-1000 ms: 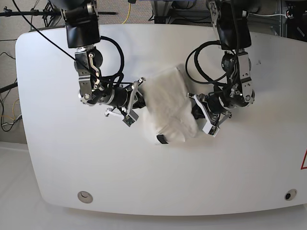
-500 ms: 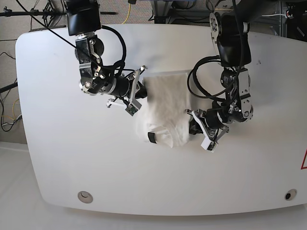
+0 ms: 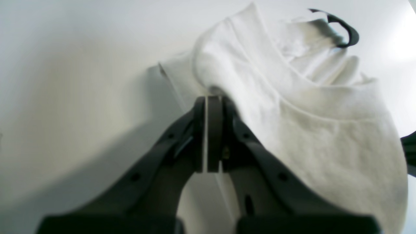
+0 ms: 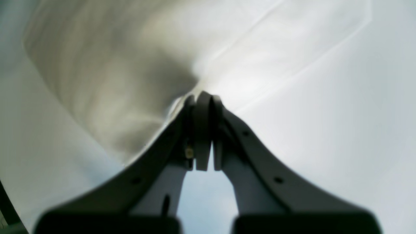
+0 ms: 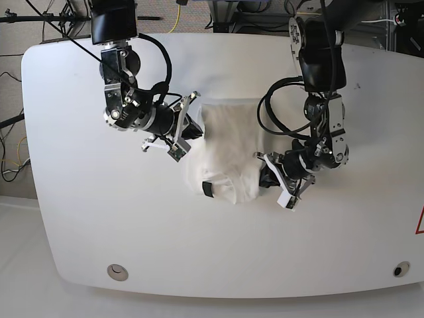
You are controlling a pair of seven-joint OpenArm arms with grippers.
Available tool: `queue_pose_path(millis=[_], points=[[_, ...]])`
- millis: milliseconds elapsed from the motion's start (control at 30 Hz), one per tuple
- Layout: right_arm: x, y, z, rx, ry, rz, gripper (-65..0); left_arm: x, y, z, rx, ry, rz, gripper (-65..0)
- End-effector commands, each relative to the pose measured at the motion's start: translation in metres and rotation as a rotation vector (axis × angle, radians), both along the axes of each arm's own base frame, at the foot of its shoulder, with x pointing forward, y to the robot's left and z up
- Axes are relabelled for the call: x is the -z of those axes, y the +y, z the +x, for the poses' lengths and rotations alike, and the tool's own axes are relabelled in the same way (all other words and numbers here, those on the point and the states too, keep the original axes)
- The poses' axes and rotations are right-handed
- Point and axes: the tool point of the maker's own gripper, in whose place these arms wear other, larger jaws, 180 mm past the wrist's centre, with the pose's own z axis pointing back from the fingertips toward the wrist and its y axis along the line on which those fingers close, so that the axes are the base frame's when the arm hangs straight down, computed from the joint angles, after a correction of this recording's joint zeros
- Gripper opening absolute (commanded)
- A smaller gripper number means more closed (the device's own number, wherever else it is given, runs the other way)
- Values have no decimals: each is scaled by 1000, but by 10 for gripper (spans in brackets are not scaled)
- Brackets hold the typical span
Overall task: Fold the T-shirt properly
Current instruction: 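Fold the bundle over with both grippers and release it, then press the folded bundle's edge down with the right gripper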
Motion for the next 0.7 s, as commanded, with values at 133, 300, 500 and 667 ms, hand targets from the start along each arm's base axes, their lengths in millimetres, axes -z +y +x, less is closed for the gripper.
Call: queue_pose_path(millis=[133,300,500,667], points=[[-10,-25,1,-1,-45,-40,-650,-37,32,6,-16,-107,91,-650],[-10,-26,-21,-24,-35,-66,-650,-56,64,-5,-32,-127,223,-650],[-4,-20,-51,-46,5,-76,-650,-71,110,-29,-131,-141,316,-650],[-8,-1,-72,-55,17,-28,-650,-63,142,-61,-164,-86,454,-650]])
